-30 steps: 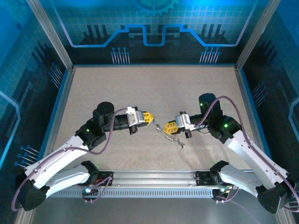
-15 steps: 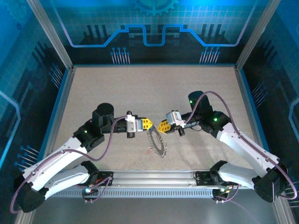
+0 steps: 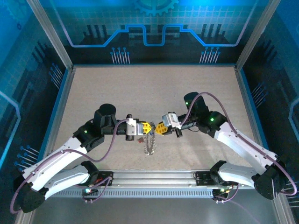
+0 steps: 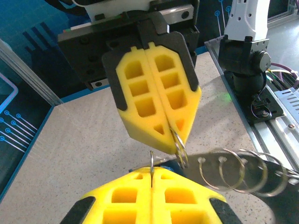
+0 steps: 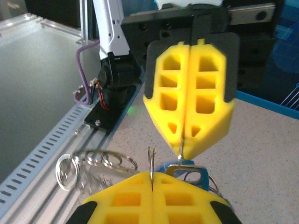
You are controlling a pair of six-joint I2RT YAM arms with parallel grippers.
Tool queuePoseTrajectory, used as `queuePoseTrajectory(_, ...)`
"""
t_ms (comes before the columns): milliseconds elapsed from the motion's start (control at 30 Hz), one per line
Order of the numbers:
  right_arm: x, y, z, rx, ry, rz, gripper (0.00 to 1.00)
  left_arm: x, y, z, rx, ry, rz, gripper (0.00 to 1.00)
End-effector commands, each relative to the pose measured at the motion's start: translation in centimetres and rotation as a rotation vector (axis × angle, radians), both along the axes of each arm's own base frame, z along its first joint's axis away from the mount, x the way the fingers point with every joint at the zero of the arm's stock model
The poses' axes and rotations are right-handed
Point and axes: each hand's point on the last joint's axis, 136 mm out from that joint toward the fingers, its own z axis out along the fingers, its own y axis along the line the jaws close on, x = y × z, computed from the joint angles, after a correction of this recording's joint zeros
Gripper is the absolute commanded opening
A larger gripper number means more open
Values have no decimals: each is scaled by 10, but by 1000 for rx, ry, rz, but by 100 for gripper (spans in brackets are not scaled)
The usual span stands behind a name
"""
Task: Put the keys on the keyring
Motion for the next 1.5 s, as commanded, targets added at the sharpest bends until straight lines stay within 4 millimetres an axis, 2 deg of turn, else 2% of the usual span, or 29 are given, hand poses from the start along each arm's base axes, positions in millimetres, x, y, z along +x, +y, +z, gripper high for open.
queuePoseTrajectory(0, -6, 7, 1, -26, -172, 6, 0, -10, 1, 2, -9, -19, -36, 0)
queuePoseTrajectory(133, -11, 11, -11, -54, -388, 1, 0, -8, 9, -12, 41, -34, 5, 0)
queuePoseTrajectory(200, -12, 11, -7, -39, -456, -9, 0, -9, 14, -18, 63, -40, 21, 0)
queuePoseTrajectory(333, -16, 6, -18, -44, -550, 2, 0, -14, 22, -24, 86, -39, 31, 0)
queuePoseTrajectory(467, -16, 4, -21, -54, -590, 18, 0, -22, 28, -26, 97, -53, 25, 0)
queuePoseTrajectory(733, -15, 10, -13, -34, -614, 32, 0, -34, 29, -42, 125, -37, -26, 0)
queuePoseTrajectory(1033, -23, 12, 5, 30, -614, 48, 0, -41, 28, -39, 109, -49, -42, 0)
queuePoseTrajectory(1100, -25, 13, -2, -1, -591, 69, 0, -42, 27, -39, 102, -53, -44, 0)
queuePoseTrajectory(1167, -25, 15, 3, -8, -577, 74, 0, -42, 27, -39, 101, -58, -44, 0)
queuePoseTrajectory(1467, -30, 24, -4, -55, -396, 113, 0, -36, 21, -43, 84, -71, -33, 0)
